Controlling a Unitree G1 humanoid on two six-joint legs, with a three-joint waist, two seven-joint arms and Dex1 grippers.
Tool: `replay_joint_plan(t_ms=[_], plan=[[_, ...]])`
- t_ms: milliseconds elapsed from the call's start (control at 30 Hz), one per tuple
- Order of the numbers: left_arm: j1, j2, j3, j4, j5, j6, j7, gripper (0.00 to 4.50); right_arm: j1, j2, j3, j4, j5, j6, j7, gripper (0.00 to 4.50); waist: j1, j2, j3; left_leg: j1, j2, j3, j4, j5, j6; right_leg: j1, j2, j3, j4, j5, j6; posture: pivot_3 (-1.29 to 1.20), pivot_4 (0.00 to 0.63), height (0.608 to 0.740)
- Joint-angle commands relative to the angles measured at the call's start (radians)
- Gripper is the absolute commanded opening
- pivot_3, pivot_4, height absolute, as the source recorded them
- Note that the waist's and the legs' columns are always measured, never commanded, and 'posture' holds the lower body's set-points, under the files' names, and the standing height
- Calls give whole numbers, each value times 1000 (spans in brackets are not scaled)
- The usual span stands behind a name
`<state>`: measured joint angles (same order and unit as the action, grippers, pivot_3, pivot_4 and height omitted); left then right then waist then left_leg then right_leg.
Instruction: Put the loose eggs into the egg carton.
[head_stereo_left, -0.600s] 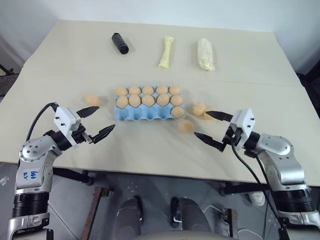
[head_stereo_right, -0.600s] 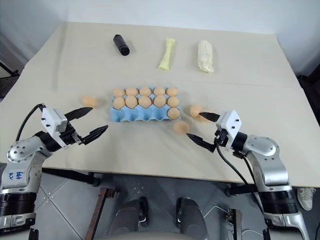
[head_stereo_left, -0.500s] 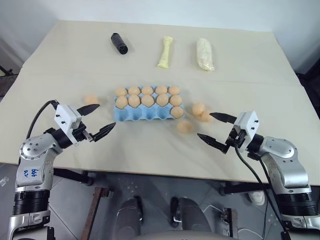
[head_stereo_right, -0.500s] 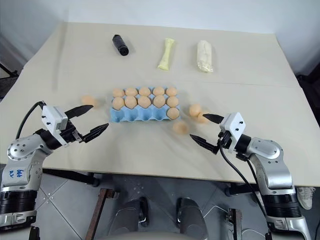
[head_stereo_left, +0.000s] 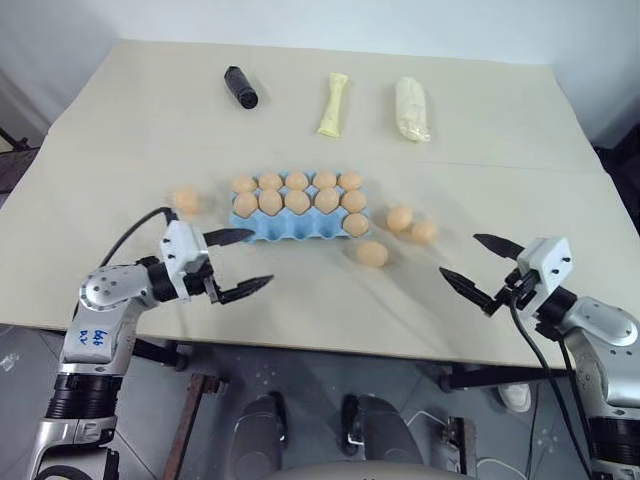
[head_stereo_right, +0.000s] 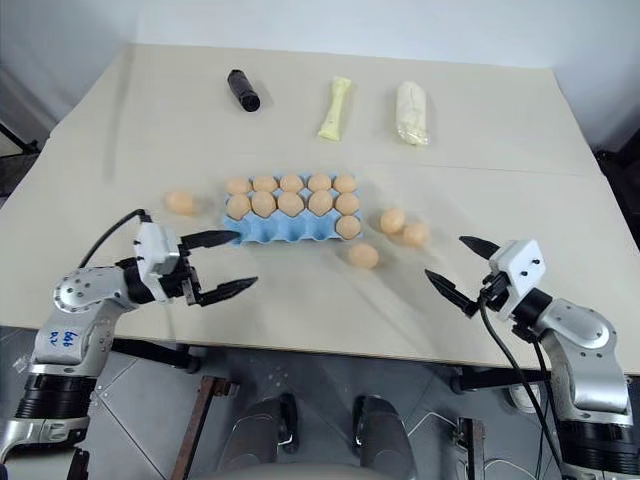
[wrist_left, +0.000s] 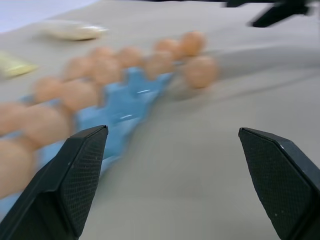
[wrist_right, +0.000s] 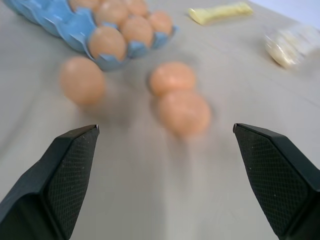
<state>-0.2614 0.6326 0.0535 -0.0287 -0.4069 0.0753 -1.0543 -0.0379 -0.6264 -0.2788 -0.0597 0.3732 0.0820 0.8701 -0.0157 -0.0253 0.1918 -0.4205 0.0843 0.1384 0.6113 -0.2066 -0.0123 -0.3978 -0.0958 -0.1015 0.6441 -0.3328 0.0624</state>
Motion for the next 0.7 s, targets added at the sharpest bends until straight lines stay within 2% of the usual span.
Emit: replay_joint_plan(t_ms=[33,200,400,567,700], plan=[[-9,-7,0,3,0,-27,-18,4446,-60,-9,18,26,-5,-11,3,4500,-9,0,0,0,0,0,0,0,0,0,0,0,0,0,0,0,150,740],[-32,-13,5,41,4,-36,-10,4446,-201,-12,127,113,-68,58,-1,4500,-17,0,0,1,2,1,1,1,0,0,1,1,0,1,-1,0,150,740],[-18,-13,17,28,2,-37,8,4446,-393,26,210,319,-103,28,50,4500,-12,0,0,-2,1,3,0,3,5,-3,0,1,0,2,0,0,150,740],[51,-5,63,-15,-4,-35,48,4446,-523,69,258,517,-149,-42,85,4500,-15,1,0,-1,0,6,0,2,6,-4,0,3,1,2,1,0,150,740],[66,-5,72,-33,-3,-35,64,4500,-551,85,261,582,-156,-79,103,3599,-14,1,0,-2,0,8,1,2,6,-7,1,6,3,2,1,0,150,740]])
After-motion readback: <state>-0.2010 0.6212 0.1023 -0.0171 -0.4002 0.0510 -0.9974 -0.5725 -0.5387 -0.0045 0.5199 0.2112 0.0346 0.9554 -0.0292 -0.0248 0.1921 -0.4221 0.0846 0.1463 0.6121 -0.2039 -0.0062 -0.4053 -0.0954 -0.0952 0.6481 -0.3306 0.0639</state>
